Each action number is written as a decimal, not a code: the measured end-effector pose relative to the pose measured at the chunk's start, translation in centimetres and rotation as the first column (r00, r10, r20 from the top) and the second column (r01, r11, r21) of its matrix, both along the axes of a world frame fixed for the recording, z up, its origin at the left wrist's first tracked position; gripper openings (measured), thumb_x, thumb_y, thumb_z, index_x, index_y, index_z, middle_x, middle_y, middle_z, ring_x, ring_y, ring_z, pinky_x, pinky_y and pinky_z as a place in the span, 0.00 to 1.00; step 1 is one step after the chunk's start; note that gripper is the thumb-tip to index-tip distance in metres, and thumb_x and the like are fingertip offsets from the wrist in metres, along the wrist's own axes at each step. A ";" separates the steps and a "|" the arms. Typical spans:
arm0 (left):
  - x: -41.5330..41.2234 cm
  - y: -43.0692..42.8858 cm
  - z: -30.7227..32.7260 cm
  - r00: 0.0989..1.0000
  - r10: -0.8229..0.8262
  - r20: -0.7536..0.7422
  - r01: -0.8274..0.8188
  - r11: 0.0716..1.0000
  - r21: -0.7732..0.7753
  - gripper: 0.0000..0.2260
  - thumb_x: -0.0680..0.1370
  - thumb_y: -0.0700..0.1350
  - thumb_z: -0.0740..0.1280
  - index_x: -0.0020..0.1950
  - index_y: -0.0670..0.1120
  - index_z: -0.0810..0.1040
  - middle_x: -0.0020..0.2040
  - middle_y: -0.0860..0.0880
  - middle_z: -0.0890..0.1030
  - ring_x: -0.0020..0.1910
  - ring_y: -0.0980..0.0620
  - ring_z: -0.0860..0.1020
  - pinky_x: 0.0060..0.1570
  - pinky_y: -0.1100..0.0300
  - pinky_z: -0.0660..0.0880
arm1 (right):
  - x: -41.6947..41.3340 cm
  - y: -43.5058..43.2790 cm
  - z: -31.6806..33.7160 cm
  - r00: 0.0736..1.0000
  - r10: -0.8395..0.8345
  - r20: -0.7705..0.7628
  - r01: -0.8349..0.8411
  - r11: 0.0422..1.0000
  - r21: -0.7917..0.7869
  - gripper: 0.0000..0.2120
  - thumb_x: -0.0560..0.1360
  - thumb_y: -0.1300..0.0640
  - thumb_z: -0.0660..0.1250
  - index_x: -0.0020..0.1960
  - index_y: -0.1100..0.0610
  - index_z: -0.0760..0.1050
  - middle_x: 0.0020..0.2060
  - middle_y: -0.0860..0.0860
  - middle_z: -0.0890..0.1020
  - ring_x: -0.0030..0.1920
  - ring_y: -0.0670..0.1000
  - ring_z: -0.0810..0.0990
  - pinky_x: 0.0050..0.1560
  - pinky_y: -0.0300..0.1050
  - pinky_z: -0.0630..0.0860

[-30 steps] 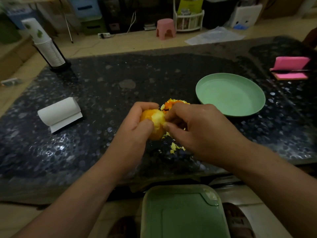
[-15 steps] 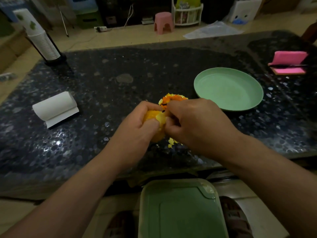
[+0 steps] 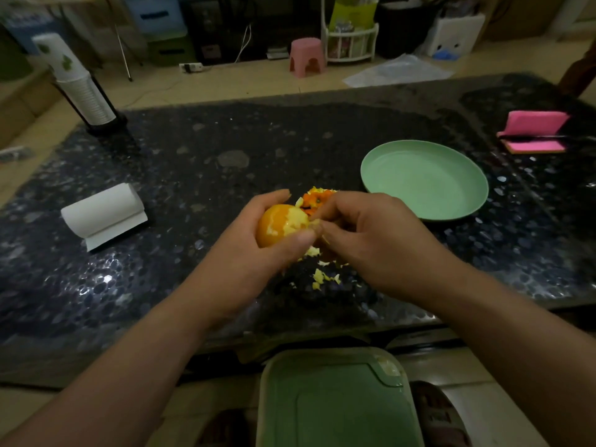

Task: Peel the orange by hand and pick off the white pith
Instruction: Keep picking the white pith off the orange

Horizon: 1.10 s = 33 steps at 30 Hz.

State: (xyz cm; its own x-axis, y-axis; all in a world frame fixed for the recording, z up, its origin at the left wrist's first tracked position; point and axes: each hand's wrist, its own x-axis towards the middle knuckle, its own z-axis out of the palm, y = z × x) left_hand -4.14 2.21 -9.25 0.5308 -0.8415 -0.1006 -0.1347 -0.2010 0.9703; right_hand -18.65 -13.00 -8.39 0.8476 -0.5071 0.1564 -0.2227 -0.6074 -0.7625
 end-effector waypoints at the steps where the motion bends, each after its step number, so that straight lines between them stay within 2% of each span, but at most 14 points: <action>1: -0.2 0.0 0.1 0.998 -0.017 0.055 0.016 1.000 0.006 0.33 0.72 0.56 0.79 0.75 0.62 0.71 0.61 0.57 0.78 0.54 0.58 0.83 0.46 0.64 0.80 | 0.0 0.1 0.0 1.000 0.005 -0.006 -0.005 1.000 -0.017 0.04 0.82 0.52 0.71 0.50 0.50 0.84 0.38 0.46 0.85 0.40 0.44 0.84 0.44 0.49 0.83; 4: -0.6 0.0 0.0 0.983 -0.035 0.179 0.030 0.999 0.031 0.32 0.72 0.45 0.81 0.71 0.61 0.71 0.58 0.55 0.78 0.49 0.59 0.83 0.43 0.63 0.81 | -0.2 0.3 0.1 0.999 0.019 -0.051 -0.024 0.995 -0.094 0.03 0.81 0.51 0.71 0.49 0.49 0.84 0.36 0.44 0.84 0.39 0.42 0.82 0.39 0.39 0.78; 7: -0.6 0.1 0.0 0.976 -0.055 0.213 0.047 0.998 0.040 0.27 0.72 0.40 0.80 0.66 0.57 0.74 0.55 0.52 0.80 0.44 0.59 0.82 0.38 0.63 0.80 | -0.3 0.5 0.3 0.996 0.037 -0.080 -0.049 0.986 -0.157 0.04 0.78 0.50 0.73 0.47 0.49 0.83 0.35 0.44 0.83 0.38 0.43 0.81 0.38 0.41 0.79; 11: -0.6 0.1 0.1 0.974 -0.083 0.210 0.078 0.996 0.032 0.26 0.72 0.37 0.79 0.64 0.55 0.75 0.53 0.52 0.81 0.42 0.60 0.82 0.37 0.64 0.79 | -0.1 0.7 0.3 0.998 0.045 -0.048 -0.056 0.967 -0.247 0.05 0.75 0.50 0.72 0.44 0.50 0.81 0.34 0.45 0.81 0.36 0.45 0.79 0.38 0.47 0.78; 15: -0.4 0.2 0.2 0.983 -0.104 0.150 0.101 0.994 0.028 0.26 0.72 0.36 0.78 0.64 0.55 0.76 0.53 0.52 0.81 0.42 0.60 0.82 0.37 0.65 0.78 | -0.2 0.4 0.1 0.997 0.059 -0.047 -0.068 0.971 -0.227 0.02 0.76 0.52 0.72 0.44 0.49 0.82 0.33 0.44 0.80 0.35 0.44 0.79 0.35 0.42 0.74; 18: 0.1 0.4 0.2 0.992 -0.112 0.051 0.111 0.994 0.021 0.26 0.74 0.37 0.78 0.66 0.56 0.75 0.55 0.52 0.80 0.43 0.59 0.83 0.39 0.63 0.79 | -0.5 -0.1 0.4 0.995 0.093 -0.038 -0.096 0.992 -0.086 0.02 0.77 0.53 0.72 0.46 0.48 0.83 0.34 0.44 0.83 0.36 0.44 0.81 0.35 0.38 0.75; 20: 0.5 0.5 0.3 0.991 -0.127 0.036 0.127 0.992 0.022 0.26 0.74 0.39 0.80 0.67 0.58 0.75 0.58 0.50 0.79 0.46 0.58 0.83 0.42 0.61 0.81 | -0.7 -0.3 0.7 0.989 0.137 -0.053 -0.138 0.990 -0.023 0.02 0.78 0.53 0.72 0.49 0.48 0.83 0.37 0.43 0.84 0.38 0.42 0.83 0.36 0.36 0.76; 26: 0.1 0.6 0.4 0.985 -0.148 0.094 0.143 0.988 0.057 0.29 0.73 0.36 0.78 0.67 0.58 0.73 0.56 0.52 0.79 0.44 0.59 0.83 0.39 0.63 0.80 | -0.6 0.1 0.8 0.989 0.101 -0.112 -0.116 0.984 -0.133 0.02 0.79 0.51 0.72 0.48 0.47 0.83 0.36 0.42 0.83 0.39 0.41 0.82 0.37 0.35 0.75; 31: -0.3 0.4 0.0 0.963 -0.142 0.228 0.127 0.989 0.079 0.29 0.69 0.42 0.80 0.64 0.59 0.73 0.54 0.54 0.79 0.44 0.59 0.82 0.38 0.64 0.78 | -0.3 0.8 0.4 0.995 0.031 -0.098 -0.051 0.977 -0.207 0.03 0.75 0.51 0.73 0.43 0.49 0.81 0.34 0.45 0.81 0.36 0.44 0.79 0.38 0.47 0.78; 33: -0.2 0.4 0.0 0.964 -0.134 0.230 0.122 0.990 0.065 0.28 0.68 0.44 0.80 0.63 0.59 0.74 0.53 0.54 0.80 0.44 0.58 0.82 0.38 0.63 0.79 | -0.2 0.9 0.3 0.998 0.002 -0.066 -0.015 0.981 -0.194 0.04 0.73 0.51 0.73 0.41 0.49 0.79 0.32 0.46 0.81 0.35 0.45 0.78 0.37 0.48 0.78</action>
State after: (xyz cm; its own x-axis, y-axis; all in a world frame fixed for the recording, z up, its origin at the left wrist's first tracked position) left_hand -4.33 2.59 -9.30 0.4329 -0.9009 -0.0306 -0.3836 -0.2148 0.8981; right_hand -18.88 -12.09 -8.14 0.8634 -0.4650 0.1959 -0.2618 -0.7447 -0.6139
